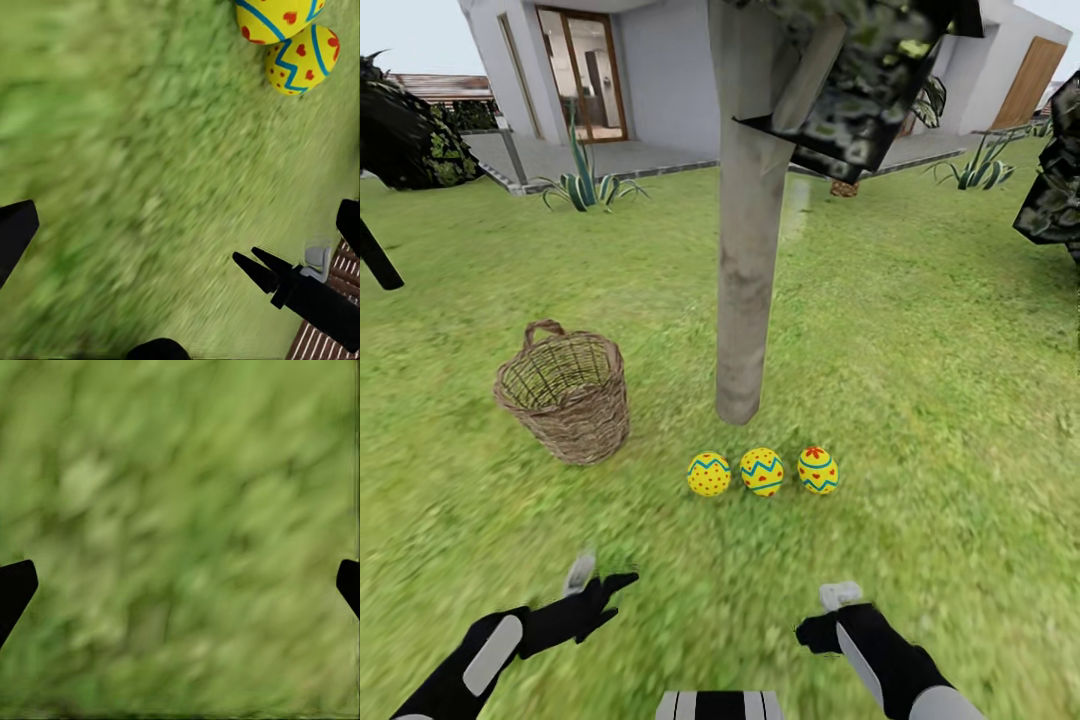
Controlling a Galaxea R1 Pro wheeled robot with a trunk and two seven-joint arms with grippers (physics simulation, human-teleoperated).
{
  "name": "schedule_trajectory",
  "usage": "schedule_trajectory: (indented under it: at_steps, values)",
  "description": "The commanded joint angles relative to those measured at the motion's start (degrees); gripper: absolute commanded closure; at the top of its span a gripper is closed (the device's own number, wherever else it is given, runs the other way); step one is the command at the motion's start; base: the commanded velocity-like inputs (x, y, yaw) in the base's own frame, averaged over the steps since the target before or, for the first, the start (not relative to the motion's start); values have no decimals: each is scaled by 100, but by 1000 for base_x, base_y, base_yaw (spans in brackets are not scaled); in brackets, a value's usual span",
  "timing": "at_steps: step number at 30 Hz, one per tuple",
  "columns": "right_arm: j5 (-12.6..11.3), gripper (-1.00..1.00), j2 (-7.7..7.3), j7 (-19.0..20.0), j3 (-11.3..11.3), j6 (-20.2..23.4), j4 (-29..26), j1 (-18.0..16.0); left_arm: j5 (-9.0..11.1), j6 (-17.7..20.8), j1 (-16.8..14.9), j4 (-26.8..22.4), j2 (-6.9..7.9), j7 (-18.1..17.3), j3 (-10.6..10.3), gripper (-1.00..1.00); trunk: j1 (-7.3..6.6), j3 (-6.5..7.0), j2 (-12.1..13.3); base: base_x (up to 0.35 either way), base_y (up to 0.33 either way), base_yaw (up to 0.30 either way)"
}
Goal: Take the three Easter eggs out of the wicker basket on the lawn in the garden, then place them on the lawn next to a single tree (choose any tree) so that all three eggs are next to the same tree and none are left in the basket.
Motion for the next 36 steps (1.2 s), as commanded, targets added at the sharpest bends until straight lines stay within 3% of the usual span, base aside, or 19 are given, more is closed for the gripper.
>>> schedule_trajectory:
  at_steps: [1,5,9,14,16,18,20,22,23,26,30,36]
  values:
    - [-45,-100,-24,-12,37,-64,130,5,-124,-12,-3,97,6,5,-13,-100,-4,19,0,0,0,0]
    - [-59,-100,-99,-4,45,-574,530,17,-587,-255,-3,272,1,17,-14,-100,-14,108,5,0,0,0]
    - [-53,-100,-133,0,44,-958,918,19,-664,-607,-3,357,7,28,-12,-100,-24,196,10,0,0,0]
    - [-65,-100,-127,-1,38,-1729,1313,19,-682,-688,-4,377,3,35,-15,-100,-37,307,17,0,0,0]
    - [-78,-100,-119,-5,37,-1818,1356,19,-707,-692,-3,378,-2,54,-16,-100,-42,351,20,0,0,0]
    - [-84,-100,-114,-7,37,-1857,1418,19,-800,-690,-3,357,-17,477,-16,-100,-47,396,23,0,0,0]
    - [-87,-100,-112,-8,37,-1878,1457,19,-840,-688,-3,331,-51,1159,-16,-100,-53,440,25,0,0,0]
    - [-85,-100,-113,-8,37,-1892,1505,19,-852,-690,-3,233,-178,1918,-16,-100,-58,484,28,0,0,0]
    - [-86,-100,-112,-8,37,-1894,1516,19,-855,-688,-5,171,-225,2135,-17,-100,-60,506,29,0,0,0]
    - [-80,-100,-106,-13,37,-1903,1573,21,-869,-686,-3,58,-259,2460,1,-100,-68,573,33,0,0,0]
    - [-65,-100,-95,-17,37,-2150,1742,19,-877,-686,-4,15,-137,2739,18,-100,-78,661,39,0,0,0]
    - [-99,-100,-93,-20,37,-2231,1762,19,-878,-686,-3,19,-121,3148,-12,-100,-94,794,47,0,0,0]
